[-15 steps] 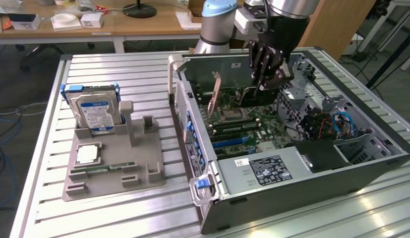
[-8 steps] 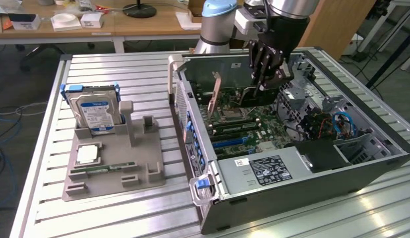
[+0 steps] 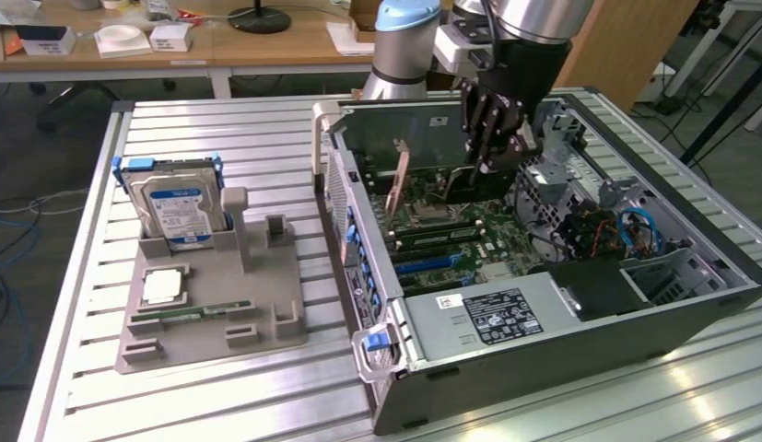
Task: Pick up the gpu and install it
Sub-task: 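Insert the gpu into the slot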
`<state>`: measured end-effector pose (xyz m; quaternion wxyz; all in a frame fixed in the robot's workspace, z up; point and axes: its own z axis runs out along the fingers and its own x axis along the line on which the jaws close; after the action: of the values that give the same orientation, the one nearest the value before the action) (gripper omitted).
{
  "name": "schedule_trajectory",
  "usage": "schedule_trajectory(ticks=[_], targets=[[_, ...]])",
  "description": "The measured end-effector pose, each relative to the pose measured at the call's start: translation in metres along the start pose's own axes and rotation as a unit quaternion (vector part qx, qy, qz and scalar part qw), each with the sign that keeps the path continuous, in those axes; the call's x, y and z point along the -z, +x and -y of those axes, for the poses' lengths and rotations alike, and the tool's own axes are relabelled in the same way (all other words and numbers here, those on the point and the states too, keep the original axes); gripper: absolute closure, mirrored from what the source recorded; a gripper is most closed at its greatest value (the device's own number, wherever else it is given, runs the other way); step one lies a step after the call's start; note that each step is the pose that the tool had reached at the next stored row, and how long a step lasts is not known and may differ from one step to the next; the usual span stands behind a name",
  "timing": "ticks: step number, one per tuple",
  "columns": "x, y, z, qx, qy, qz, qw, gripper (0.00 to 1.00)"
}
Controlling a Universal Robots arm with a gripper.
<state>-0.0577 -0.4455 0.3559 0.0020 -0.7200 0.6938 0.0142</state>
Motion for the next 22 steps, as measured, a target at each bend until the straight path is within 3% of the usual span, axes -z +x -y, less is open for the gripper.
schedule_trajectory(ticks=[10,22], targets=[[-0.0174,0.000,0.0003,0.000,0.0000,0.0000,1.0000,0.74],[-0.0253,0.000,0.0005,0.000,0.0000,0.0001,1.0000,0.74]])
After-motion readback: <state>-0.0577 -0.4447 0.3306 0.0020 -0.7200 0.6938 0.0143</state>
